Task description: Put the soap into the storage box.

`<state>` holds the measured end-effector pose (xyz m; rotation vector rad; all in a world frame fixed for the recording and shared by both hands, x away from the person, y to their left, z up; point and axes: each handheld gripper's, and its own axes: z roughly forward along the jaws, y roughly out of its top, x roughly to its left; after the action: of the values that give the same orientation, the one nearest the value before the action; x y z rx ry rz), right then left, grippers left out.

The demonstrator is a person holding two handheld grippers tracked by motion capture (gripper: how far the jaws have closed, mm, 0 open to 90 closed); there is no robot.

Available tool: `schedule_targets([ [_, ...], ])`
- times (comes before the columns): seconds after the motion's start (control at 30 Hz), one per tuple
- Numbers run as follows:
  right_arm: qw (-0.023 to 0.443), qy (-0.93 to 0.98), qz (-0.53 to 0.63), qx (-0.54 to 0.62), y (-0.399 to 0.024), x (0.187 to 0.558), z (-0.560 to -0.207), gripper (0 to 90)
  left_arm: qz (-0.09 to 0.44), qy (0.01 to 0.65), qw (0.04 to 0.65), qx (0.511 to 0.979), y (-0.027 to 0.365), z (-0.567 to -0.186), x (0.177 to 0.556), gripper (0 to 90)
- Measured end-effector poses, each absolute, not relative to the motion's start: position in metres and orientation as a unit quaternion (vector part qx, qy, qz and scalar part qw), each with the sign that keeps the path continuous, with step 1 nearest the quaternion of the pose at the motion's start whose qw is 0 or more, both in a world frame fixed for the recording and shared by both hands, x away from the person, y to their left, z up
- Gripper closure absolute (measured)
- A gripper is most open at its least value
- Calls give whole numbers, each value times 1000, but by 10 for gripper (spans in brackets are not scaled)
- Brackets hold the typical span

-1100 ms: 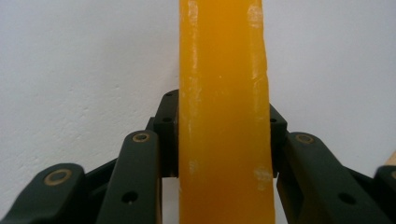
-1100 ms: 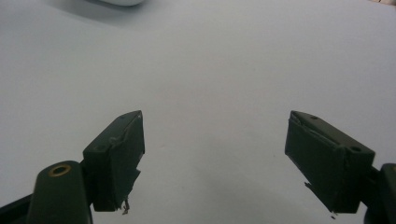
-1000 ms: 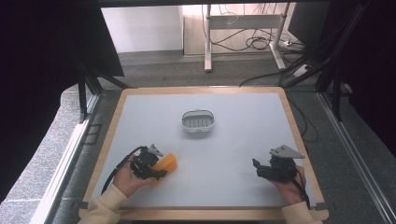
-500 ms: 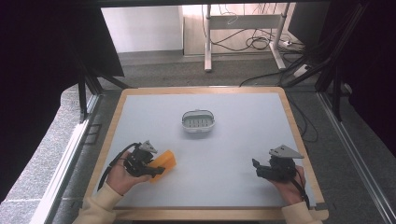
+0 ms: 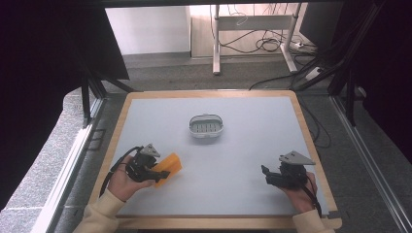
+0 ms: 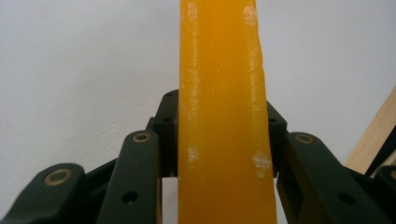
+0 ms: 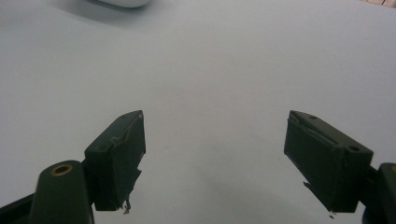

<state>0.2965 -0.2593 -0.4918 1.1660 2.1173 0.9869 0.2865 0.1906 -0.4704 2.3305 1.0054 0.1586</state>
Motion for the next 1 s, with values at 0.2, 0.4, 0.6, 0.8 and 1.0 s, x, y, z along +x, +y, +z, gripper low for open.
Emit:
schedule_targets([
  [0.2, 255, 780, 373, 433, -260, 293, -492, 211, 65, 376, 307, 872, 190, -467, 285, 620],
  [0.4, 251, 782, 378, 428, -260, 292, -492, 212, 68, 376, 317, 868, 189, -460, 291, 620],
  [0.6, 253, 781, 378, 428, -259, 292, -492, 213, 65, 370, 321, 869, 190, -454, 296, 619],
  [0.8, 252, 784, 374, 426, -257, 292, -493, 213, 68, 365, 326, 869, 192, -448, 302, 619],
  [1.0, 252, 784, 373, 427, -258, 292, -493, 213, 68, 364, 330, 869, 191, -444, 309, 620],
])
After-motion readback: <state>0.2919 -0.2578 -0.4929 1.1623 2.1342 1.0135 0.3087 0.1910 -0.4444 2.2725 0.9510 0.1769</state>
